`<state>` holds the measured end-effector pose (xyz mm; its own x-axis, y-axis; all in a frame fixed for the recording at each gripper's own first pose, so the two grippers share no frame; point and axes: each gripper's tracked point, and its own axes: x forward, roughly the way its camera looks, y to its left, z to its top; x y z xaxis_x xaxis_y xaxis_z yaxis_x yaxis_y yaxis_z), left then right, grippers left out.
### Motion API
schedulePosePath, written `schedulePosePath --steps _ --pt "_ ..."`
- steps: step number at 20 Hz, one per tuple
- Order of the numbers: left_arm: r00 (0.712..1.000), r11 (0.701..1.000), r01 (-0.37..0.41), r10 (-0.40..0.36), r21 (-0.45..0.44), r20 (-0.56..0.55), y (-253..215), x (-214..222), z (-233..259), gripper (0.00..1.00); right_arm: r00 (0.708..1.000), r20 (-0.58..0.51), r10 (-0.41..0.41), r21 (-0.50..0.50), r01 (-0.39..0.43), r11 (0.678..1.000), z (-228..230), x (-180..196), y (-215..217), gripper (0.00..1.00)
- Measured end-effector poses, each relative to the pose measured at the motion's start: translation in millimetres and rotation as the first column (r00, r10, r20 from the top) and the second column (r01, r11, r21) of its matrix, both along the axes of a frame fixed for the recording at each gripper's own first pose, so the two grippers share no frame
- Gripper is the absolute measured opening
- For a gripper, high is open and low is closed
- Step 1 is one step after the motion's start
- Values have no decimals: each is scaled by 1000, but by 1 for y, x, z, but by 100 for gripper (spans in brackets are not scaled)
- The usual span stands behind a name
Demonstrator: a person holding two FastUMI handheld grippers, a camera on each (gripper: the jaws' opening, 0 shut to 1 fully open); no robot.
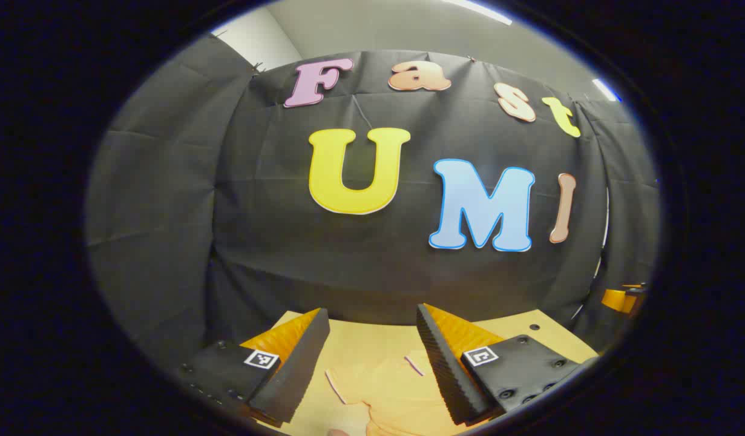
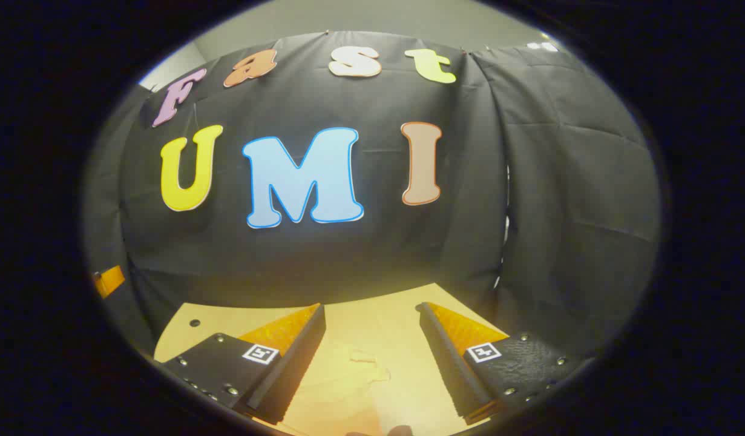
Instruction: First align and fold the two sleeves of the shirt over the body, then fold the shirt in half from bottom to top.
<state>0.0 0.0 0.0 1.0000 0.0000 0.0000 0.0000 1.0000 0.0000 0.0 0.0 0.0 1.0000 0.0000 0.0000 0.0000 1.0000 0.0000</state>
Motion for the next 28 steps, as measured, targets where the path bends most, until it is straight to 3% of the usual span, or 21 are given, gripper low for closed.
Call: schedulePosePath --steps 4,9,23,28 --pt "1000 1000 -16 16 13 -10 1 4 -1 95 999 -19 45 93 -43 995 3 17 5 97" --pt "998 999 -41 41 -2 -40 14 7 -11 95 997 -49 63 111 -58 992 -3 29 9 97" --pt "995 996 -80 79 -25 -58 21 0 -22 94 989 -144 26 -48 -33 998 -48 63 -19 98" --pt "994 996 -91 90 -13 -64 17 2 -24 95 959 -283 -20 -103 -10 995 -109 108 -41 97"
